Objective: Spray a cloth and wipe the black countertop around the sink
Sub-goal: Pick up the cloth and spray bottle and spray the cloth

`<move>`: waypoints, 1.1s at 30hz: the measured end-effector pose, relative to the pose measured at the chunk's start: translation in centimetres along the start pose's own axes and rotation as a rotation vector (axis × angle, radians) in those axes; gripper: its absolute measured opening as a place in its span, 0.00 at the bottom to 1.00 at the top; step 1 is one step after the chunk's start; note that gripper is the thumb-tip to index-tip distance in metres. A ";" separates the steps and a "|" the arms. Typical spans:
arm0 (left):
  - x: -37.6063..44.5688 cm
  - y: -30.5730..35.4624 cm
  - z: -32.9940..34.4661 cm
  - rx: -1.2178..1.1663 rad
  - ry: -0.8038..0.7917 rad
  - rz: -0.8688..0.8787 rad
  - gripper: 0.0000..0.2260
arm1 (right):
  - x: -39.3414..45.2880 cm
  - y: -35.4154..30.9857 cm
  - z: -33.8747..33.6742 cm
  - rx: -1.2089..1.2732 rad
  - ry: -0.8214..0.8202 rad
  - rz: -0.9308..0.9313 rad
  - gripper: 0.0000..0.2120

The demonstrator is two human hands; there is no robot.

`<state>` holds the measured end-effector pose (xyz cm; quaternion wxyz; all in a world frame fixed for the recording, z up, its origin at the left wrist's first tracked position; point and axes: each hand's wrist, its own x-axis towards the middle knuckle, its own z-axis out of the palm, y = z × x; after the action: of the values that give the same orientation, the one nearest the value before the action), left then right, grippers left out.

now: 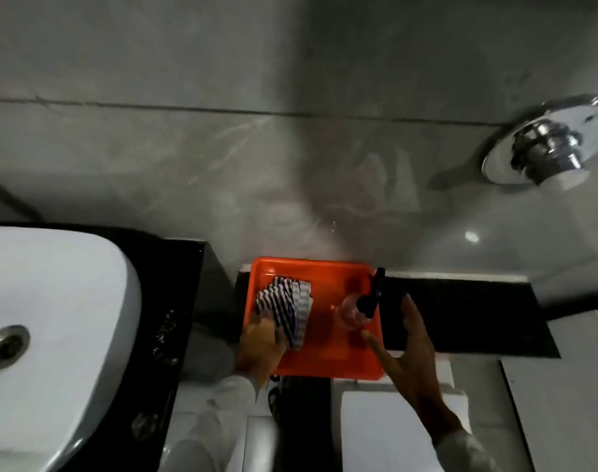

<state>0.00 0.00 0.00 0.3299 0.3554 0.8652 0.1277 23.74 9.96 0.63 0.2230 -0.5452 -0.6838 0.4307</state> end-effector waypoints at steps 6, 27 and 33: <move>3.1 0.3 3.8 -0.111 0.088 -0.083 0.29 | 5.6 1.8 4.2 0.157 -0.016 -0.018 0.47; 4.4 2.6 -1.4 -1.483 -0.036 -0.387 0.22 | 4.8 -6.1 5.0 -0.163 -0.165 -0.492 0.16; 3.4 3.4 -5.0 -1.548 -0.019 -0.315 0.24 | 1.6 -6.9 5.7 -0.256 -0.338 -0.403 0.26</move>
<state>-3.28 4.87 3.62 0.5051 -0.1009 0.5676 0.6423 15.03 9.26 3.10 0.1163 -0.3426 -0.8545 0.3728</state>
